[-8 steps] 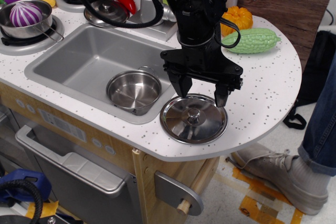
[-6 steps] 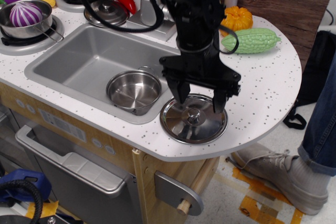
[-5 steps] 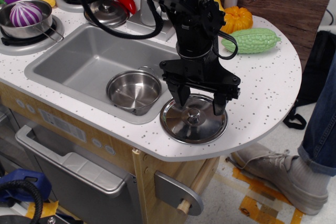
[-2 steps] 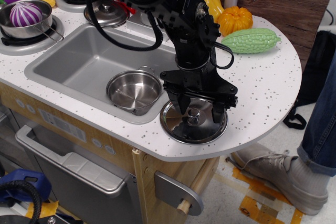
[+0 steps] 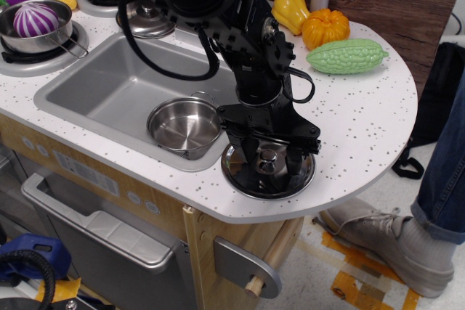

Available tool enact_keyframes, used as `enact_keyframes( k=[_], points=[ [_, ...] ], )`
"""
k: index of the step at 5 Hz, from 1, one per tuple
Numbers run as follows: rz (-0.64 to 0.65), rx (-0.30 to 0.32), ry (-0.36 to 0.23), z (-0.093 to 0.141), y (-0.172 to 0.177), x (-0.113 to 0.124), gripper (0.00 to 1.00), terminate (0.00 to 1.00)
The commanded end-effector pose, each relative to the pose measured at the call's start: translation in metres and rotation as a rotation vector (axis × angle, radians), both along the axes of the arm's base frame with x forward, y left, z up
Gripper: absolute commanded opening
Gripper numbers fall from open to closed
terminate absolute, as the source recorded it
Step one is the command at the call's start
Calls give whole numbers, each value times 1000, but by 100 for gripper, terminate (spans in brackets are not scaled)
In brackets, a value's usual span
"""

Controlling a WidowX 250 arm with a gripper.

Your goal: Put lid on pot or pan

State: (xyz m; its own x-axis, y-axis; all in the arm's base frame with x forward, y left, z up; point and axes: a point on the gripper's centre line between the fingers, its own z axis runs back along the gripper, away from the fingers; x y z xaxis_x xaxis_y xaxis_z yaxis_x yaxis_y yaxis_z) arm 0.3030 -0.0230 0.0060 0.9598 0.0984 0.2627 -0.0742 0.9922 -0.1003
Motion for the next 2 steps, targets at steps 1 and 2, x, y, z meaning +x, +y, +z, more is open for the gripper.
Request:
enact_keyframes(
  k=[1, 2],
  points=[
    [29, 5, -23, -2, 5, 2, 0, 0],
    [35, 11, -26, -3, 4, 2, 0, 0]
  ],
)
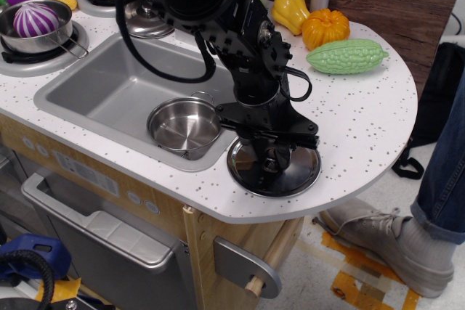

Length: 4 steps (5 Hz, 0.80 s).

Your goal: Put lid on pot or pan

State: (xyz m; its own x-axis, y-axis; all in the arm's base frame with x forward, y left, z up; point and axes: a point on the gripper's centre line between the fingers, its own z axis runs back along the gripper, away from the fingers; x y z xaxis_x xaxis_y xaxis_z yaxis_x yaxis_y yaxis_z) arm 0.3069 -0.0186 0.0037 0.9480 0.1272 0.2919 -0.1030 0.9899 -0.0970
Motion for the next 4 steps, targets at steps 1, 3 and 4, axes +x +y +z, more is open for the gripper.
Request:
enact_keyframes(
  k=[1, 3, 4],
  points=[
    [-2, 20, 16, 5, -1, -2, 0, 0],
    [-41, 94, 59, 42, 21, -2, 0, 0],
    [-65, 119, 59, 58, 43, 0, 0, 0]
  ],
)
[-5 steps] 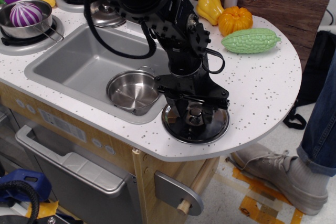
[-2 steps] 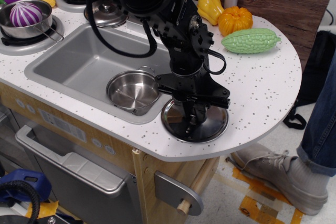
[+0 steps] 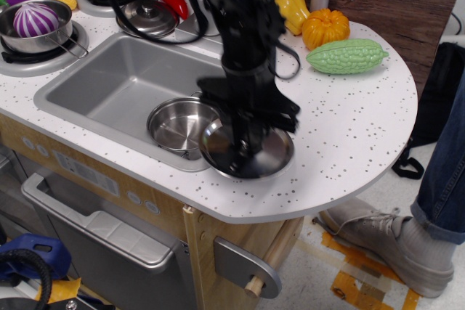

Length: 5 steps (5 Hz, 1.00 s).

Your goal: Put lid on pot or pan

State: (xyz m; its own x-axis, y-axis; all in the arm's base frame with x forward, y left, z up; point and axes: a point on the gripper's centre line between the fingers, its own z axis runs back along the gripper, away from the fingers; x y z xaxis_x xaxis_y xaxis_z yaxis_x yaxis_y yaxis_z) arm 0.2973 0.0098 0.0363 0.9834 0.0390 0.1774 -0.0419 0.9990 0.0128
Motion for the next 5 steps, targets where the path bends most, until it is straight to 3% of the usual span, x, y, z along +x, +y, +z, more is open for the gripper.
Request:
enact_keyframes(
  k=[1, 2, 5],
  points=[
    [-63, 33, -80, 30, 47, 18, 0, 0],
    [-111, 56, -110, 22, 72, 27, 0, 0],
    [-208, 14, -159, -25, 115, 39, 0, 0]
  ],
)
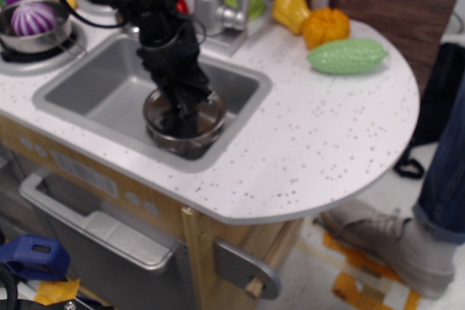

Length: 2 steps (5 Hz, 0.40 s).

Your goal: Put lid on pot or pan

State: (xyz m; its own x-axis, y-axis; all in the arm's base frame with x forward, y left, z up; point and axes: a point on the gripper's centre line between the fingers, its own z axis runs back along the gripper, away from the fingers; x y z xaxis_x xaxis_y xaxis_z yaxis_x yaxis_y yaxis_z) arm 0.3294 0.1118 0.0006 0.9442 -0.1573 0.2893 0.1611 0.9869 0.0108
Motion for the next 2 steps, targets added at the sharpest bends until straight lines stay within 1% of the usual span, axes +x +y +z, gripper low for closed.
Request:
enact_keyframes(
  k=[1, 2],
  points=[
    [-41, 30, -57, 6, 21, 11, 0, 0],
    [-67, 17, -78, 1, 25, 16, 100, 0]
  ],
)
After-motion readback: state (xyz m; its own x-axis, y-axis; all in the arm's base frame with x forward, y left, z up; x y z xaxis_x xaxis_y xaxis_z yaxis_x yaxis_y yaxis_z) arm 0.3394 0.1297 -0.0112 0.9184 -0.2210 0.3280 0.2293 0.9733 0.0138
